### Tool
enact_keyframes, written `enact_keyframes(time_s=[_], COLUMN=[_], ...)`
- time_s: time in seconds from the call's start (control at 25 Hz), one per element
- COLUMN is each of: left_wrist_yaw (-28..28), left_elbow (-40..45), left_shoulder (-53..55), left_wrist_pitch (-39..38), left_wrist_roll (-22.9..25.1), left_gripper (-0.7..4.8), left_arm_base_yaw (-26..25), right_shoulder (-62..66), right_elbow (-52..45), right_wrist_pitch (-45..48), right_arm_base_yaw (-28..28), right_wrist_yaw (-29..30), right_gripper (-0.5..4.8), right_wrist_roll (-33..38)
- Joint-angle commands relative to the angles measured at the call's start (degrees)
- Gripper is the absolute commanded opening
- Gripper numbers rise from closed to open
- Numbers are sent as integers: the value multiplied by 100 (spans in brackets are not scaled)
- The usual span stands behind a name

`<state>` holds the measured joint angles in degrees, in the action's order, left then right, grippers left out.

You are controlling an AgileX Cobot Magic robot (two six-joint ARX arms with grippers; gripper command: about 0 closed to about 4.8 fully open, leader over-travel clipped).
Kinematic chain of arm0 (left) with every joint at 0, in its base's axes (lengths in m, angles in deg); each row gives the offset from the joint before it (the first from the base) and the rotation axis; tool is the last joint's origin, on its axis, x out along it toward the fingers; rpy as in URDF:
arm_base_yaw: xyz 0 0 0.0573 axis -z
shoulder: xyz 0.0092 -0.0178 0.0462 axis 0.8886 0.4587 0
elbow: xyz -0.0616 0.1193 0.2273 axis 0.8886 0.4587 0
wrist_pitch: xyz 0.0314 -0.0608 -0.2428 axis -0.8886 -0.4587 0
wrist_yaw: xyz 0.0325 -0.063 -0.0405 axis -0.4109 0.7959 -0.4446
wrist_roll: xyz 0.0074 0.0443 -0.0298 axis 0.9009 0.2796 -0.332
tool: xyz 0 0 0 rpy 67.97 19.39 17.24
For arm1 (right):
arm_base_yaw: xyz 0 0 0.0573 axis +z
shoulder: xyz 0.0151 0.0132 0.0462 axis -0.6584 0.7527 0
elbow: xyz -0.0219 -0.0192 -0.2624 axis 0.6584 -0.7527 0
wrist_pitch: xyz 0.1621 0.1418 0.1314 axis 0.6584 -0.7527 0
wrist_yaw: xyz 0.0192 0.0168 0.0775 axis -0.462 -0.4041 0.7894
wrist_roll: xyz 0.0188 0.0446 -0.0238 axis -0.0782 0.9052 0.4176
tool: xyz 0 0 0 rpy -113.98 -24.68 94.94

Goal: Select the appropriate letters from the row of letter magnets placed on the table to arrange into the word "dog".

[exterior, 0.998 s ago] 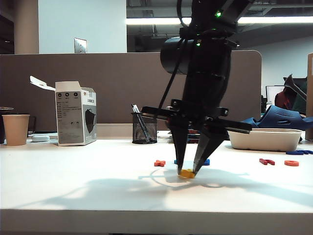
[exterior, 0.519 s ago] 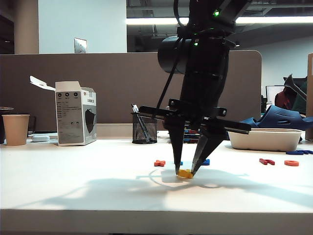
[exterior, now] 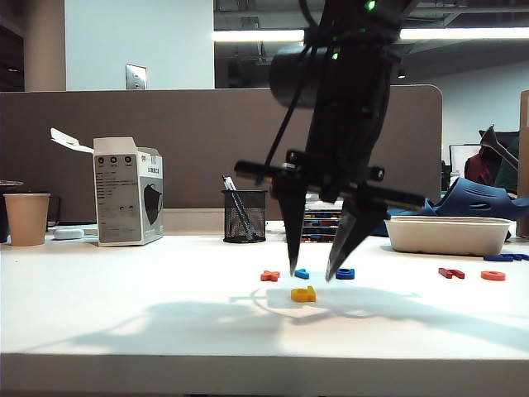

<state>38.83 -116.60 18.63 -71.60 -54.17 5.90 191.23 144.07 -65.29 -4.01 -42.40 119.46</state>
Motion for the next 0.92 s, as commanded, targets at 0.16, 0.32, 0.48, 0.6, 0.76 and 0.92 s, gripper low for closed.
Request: enact_keyframes(time_s=[0.16, 0.32, 0.48, 0.6, 0.76, 0.92], left_wrist_yaw=[-33, -35, -35, -35, -35, -33], left_elbow=[-31, -31, -31, -31, -31, -31], left_shoulder=[-13, -13, -13, -13, -13, -13], left_wrist_pitch=[55, 55, 55, 55, 55, 55], left_wrist_roll=[24, 24, 24, 24, 24, 24], left_gripper=[-2, -2, -3, -2, -2, -3], left_arm_base_yaw=[0, 0, 0, 0, 0, 0], right_shoulder=[-365, -468, -470, -470, -468, -463], right_elbow=[37, 42, 42, 42, 39, 39], right_wrist_pitch=[-170, -601, -774, -765, -671, -433], right_arm_base_yaw=[-245, -809, -1359, -1674, -2070, -2638], right_wrist_yaw=[-514, -772, -855, -1060, -1134, -1233], right_gripper=[176, 176, 176, 176, 182, 203], right_wrist_roll=[-188, -533, -901, -1130, -1403, -1591])
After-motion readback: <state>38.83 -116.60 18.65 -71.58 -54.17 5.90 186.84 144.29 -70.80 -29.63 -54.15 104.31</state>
